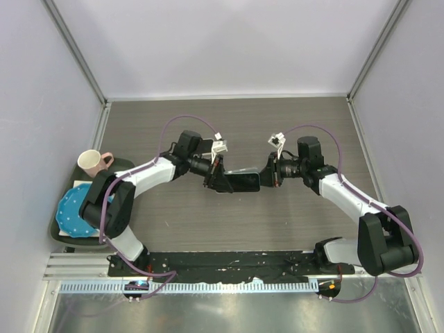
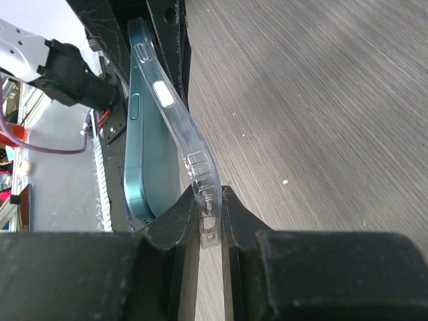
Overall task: Take the phone out of the phone case
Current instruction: Remove the phone case from the phone.
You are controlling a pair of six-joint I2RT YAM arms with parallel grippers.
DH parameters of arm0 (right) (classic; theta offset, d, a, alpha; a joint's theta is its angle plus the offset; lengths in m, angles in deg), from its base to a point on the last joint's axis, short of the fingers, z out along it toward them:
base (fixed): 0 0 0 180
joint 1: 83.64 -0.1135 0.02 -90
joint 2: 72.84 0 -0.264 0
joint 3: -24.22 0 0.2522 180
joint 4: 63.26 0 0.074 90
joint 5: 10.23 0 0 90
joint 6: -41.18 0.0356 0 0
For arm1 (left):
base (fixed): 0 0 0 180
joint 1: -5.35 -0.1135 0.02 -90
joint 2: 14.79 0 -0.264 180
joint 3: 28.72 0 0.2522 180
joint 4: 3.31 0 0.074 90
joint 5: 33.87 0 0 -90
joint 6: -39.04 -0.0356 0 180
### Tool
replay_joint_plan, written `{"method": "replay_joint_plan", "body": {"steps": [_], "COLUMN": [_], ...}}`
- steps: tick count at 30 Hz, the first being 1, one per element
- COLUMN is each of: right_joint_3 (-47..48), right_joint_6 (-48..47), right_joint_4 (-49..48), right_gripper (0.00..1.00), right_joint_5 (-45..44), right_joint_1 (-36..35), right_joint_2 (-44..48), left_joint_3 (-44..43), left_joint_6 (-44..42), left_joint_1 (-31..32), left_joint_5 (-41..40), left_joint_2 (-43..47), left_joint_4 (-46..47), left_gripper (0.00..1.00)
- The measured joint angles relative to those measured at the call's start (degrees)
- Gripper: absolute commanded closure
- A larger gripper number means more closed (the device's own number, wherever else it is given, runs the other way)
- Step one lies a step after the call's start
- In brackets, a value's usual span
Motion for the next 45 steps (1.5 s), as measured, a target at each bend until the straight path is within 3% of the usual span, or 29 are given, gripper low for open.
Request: {"method": "replay_joint_plan", "body": {"steps": [12,27,38,45], "right_joint_3": [-0.02,-1.60,-1.95,-1.95], "right_joint_6": [-8.41,-15.93,-17.05,-16.39], "right_joint_4": [8.63,15.19,16.24,16.57], "right_gripper": [0.99,0.99,0.99,0.99], "right_joint_5": [-2.51,-8.68,-8.79,-6.21], "right_joint_1": [0.59,0.59,0.59,1.92], "right_joint_2": [-0.39,-1.92,-3.69,-3.63], "left_joint_3": [-0.11,0.87,0.87,0.87], "left_joint_6": [-5.18,-5.57,-5.14,-5.20], "left_joint_1": [3.23,6.45,7.06,7.06], "left_joint_5": [-4.09,-8.17,-17.20,-21.07], "left_joint_2": [-1.73,-6.95,-11.56,-11.63], "left_joint_4": [-0.98,2.71,3.48,3.43], "left_gripper": [0.90,0.82,0.45,0.35]}}
